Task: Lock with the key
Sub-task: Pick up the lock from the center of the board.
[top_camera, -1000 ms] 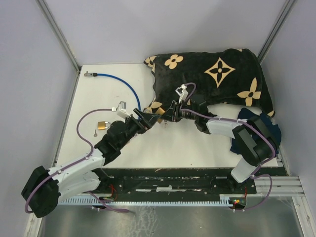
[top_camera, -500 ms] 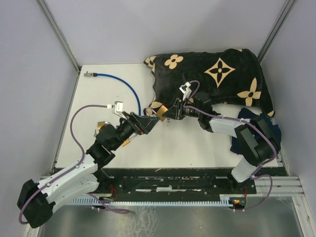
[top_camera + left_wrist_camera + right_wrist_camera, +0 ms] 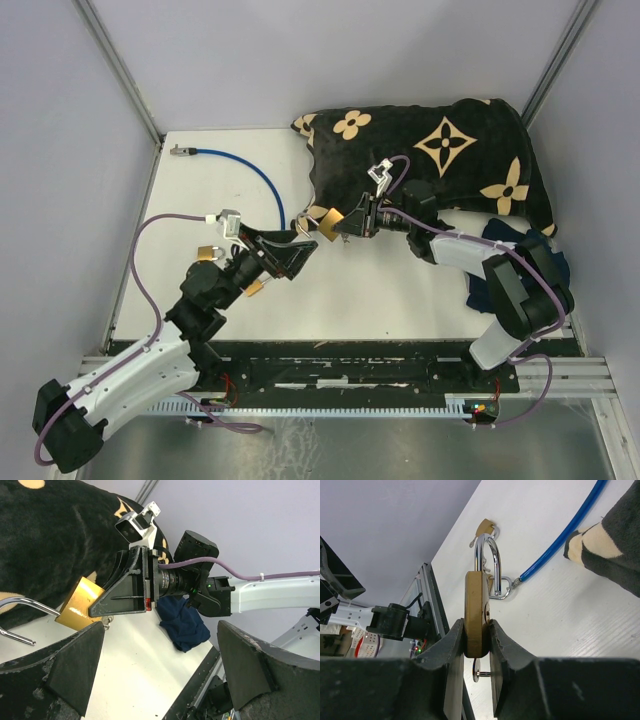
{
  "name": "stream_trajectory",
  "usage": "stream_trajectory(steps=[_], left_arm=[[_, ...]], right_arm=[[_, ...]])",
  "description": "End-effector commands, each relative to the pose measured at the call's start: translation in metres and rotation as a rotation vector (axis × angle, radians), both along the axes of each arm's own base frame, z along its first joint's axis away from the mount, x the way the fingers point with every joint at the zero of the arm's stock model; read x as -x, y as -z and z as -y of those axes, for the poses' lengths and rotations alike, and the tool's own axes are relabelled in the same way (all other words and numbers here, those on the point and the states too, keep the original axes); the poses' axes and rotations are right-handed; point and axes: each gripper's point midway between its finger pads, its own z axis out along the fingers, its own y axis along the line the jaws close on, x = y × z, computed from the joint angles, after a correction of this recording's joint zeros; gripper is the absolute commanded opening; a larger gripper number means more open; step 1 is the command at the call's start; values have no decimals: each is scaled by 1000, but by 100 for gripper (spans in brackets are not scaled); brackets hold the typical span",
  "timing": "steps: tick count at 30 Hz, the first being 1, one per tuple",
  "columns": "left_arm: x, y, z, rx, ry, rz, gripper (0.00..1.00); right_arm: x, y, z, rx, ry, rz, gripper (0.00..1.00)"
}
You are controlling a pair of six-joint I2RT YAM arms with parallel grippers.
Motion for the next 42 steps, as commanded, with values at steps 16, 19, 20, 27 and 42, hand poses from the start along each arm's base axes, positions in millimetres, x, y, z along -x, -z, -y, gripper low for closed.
stream_trajectory(steps=[16, 19, 20, 27, 42], left_arm=[[-1, -4, -2, -106, -16, 118, 99], [-3, 0, -1, -148, -18, 151, 99], [-4, 1, -1, -154, -20, 157, 99], [-7, -18, 5, -101, -19, 226, 99], [-9, -91, 1, 576, 86, -123, 98]], right_arm=[[-3, -83, 2, -111, -63, 235, 2], [-2, -83, 3, -95, -75, 231, 2], [-1, -83, 4, -87, -79, 232, 2], [5, -86, 8, -49, -106, 254, 2], [6, -87, 8, -34, -131, 253, 2]])
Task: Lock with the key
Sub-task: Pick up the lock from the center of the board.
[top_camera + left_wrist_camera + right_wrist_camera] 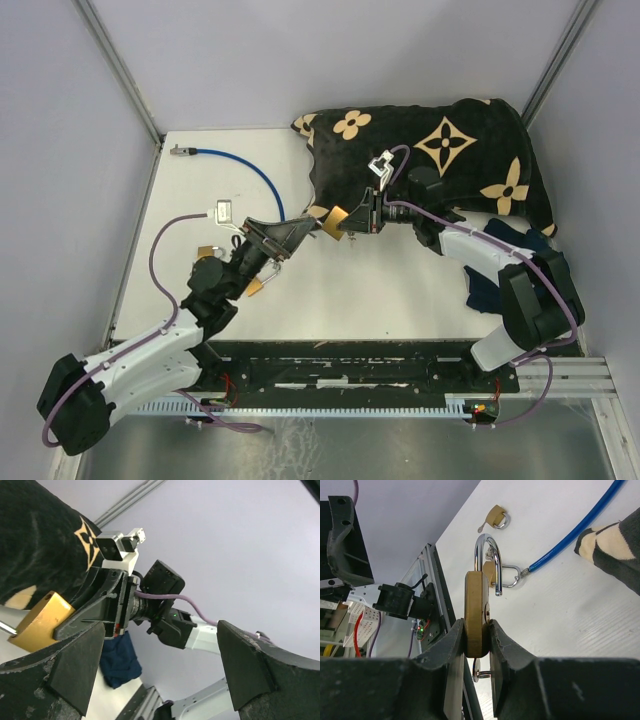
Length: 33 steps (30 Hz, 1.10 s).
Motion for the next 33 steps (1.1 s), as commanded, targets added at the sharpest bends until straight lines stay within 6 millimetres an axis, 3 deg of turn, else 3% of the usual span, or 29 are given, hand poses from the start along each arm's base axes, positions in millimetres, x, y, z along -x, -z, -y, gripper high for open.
stream_trajectory(steps=[1, 8, 15, 19, 25, 28, 33], left_arm=[[4, -56, -7, 226, 43, 8, 98], [6, -53, -4, 188, 45, 40, 98], [-9, 1, -9, -511, -161, 385, 99], [-8, 13, -13, -709, -176, 515, 98], [-1, 15, -13, -714, -83, 575, 100], [-12, 14, -31, -647, -73, 513, 99], [-26, 11, -52, -377, 14, 294, 84]], right_arm=[[-4, -61, -5, -91, -42, 199, 1], [-1, -67, -4, -94, -54, 222, 2], [6, -74, -2, -84, -96, 265, 2], [13, -81, 1, -72, -142, 293, 2], [20, -90, 7, -74, -188, 318, 1], [22, -90, 13, -46, -217, 321, 2], [26, -91, 23, 8, -245, 375, 2]])
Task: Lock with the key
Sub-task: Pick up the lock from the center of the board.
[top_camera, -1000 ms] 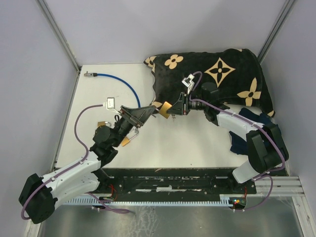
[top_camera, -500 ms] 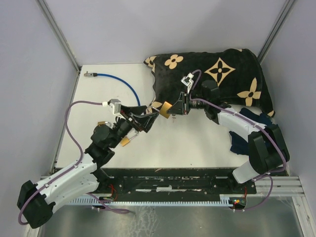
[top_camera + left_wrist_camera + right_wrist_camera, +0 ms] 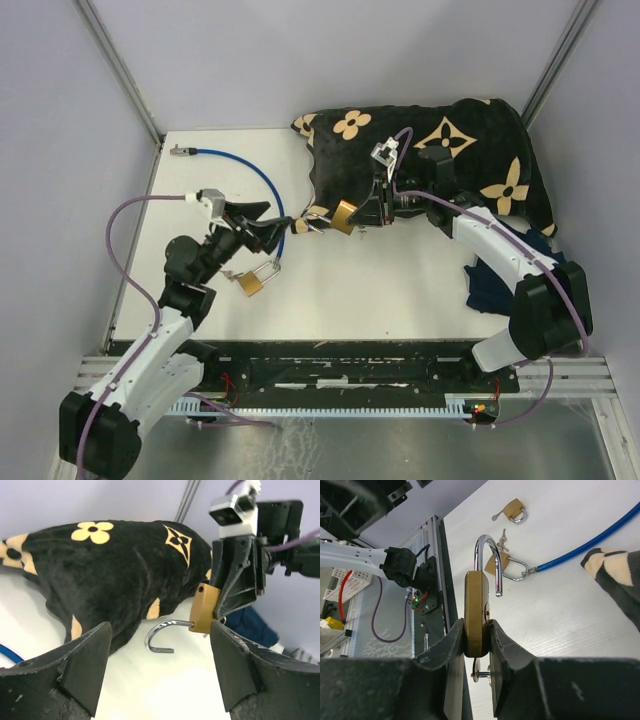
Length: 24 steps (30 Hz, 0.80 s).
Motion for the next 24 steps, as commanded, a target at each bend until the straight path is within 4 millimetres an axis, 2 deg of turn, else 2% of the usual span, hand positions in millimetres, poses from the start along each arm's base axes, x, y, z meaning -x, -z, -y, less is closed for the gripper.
stream_trajectory(steps=[1, 5, 10, 13, 19, 24], left_arm=[[14, -23, 4, 298, 201, -188, 82], [28, -31, 9, 537, 290, -437, 72], [20, -4, -1, 737, 98, -650, 72], [13, 11, 3, 838, 41, -744, 75], [6, 28, 34, 850, -8, -925, 80], [4, 53, 48, 877, -69, -1055, 80]], right_arm=[[13, -48, 7, -31, -84, 216, 2], [13, -45, 10, -7, -85, 234, 2], [15, -46, 13, 15, -98, 277, 2], [20, -47, 14, 11, -115, 307, 2], [27, -42, 17, 19, -149, 388, 2], [29, -40, 19, 22, -155, 455, 2]])
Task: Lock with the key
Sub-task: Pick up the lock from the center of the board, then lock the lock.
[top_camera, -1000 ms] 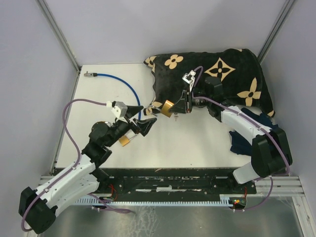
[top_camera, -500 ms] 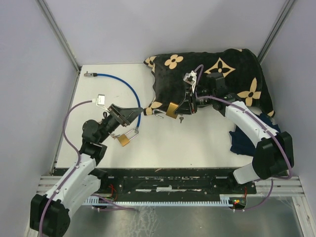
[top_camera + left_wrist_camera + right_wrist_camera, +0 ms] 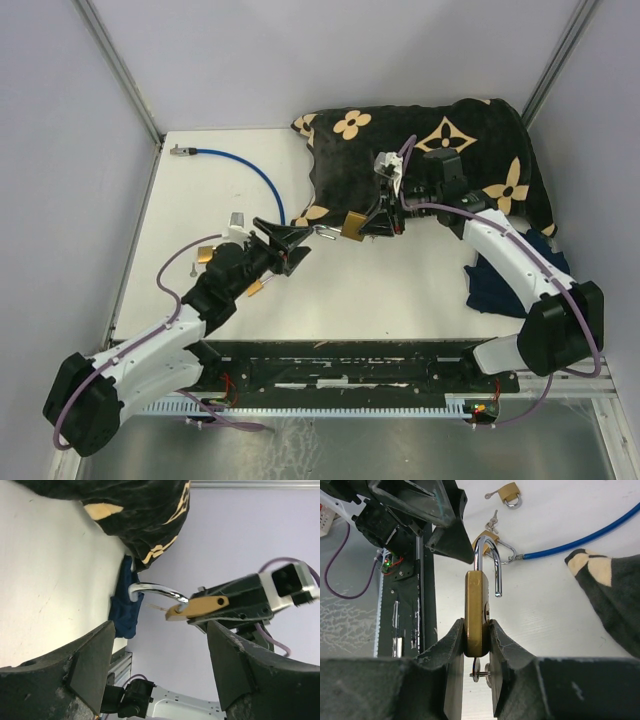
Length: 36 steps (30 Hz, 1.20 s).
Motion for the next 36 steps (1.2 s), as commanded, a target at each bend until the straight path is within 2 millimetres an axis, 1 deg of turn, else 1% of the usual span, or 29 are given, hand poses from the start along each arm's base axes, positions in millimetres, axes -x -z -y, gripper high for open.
stream_trajectory(steps=[1, 8, 13, 17, 22, 25, 27, 31, 36], left_arm=[[-11, -13, 3, 108, -79, -89, 80], [-15, -17, 13, 169, -75, -115, 80], [-20, -19, 12, 206, -100, -135, 79], [-20, -21, 19, 212, -79, -141, 77], [-17, -21, 25, 213, -61, -145, 71], [-17, -19, 26, 210, -57, -147, 64], [-16, -19, 27, 211, -50, -140, 61], [-15, -23, 28, 208, -35, -112, 46], [-12, -27, 30, 190, -16, -70, 41]], right_arm=[[10, -39, -3, -85, -87, 222, 2], [14, -27, -4, -55, -128, 284, 2], [23, -25, -6, -56, -174, 308, 2], [29, -23, -8, -60, -205, 320, 2], [31, -23, -9, -58, -214, 328, 2], [32, -22, -8, -60, -221, 330, 2], [33, -22, -9, -59, -224, 329, 2], [31, -18, -9, -54, -221, 319, 2], [30, -18, -10, -53, -219, 309, 2]])
